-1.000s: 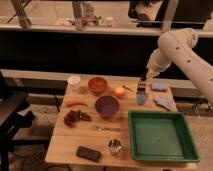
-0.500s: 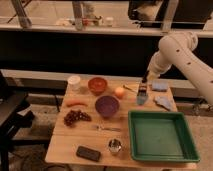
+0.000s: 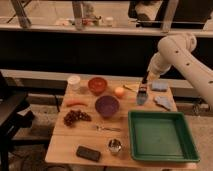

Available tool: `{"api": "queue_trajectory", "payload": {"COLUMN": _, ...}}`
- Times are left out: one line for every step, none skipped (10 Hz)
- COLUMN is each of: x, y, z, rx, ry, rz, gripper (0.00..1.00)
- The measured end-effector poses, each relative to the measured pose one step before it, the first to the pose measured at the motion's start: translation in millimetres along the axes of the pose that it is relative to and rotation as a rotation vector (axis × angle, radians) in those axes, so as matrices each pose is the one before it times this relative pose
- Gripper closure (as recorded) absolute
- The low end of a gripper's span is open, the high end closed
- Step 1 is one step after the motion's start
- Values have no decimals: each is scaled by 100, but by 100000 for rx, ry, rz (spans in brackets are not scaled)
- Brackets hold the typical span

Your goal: Place brush in plastic cup

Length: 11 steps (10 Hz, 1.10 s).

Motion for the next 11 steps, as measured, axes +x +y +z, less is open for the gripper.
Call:
{"api": "queue_trajectory", "payload": {"x": 70, "y": 91, "z": 187, "rx": -291, "ry": 224, "rz": -22, "gripper": 100}}
{"api": "queue_trajectory", "payload": {"x": 33, "y": 79, "z": 188, "rx": -251, "ry": 124, "rz": -26, "gripper": 100}}
{"api": "queue_trajectory", "payload": {"x": -13, "y": 66, "z": 167, "rx": -239, "ry": 31, "rz": -70, "gripper": 100}}
{"api": "queue_trajectory", "payload": {"x": 13, "y": 43, "z": 120, "rx": -157, "ry": 143, "rz": -96, "gripper": 100}}
{"api": "queue_trajectory", "payload": {"x": -46, "y": 59, "z": 136, "rx": -190, "ry": 35, "rz": -151, "gripper": 100}}
{"api": "queue_trajectory", "payload": {"x": -40, "y": 11, "z": 67, "rx": -59, "ry": 85, "rz": -147, "gripper": 100}}
{"api": "queue_trajectory", "payload": {"x": -142, "y": 20, "z": 124, "rx": -145, "ry": 14, "rz": -291, "gripper": 100}}
{"api": "queue_trajectory", "payload": {"x": -224, "y": -27, "z": 66, "rx": -83, "ry": 58, "rz": -437, "gripper": 100}}
{"api": "queue_trajectory", "payload": {"x": -180, "y": -4, "z": 94, "rx": -210, "ry": 177, "rz": -414, "gripper": 100}}
{"api": "queue_trajectory", "payload": {"x": -136, "y": -19, "z": 63, "rx": -307, "ry": 296, "rz": -354, "gripper": 100}}
{"api": "queue_trajectory", "payload": {"x": -89, "y": -29, "z": 25, "rx": -402, "ry": 317, "rz": -184, "gripper": 100}}
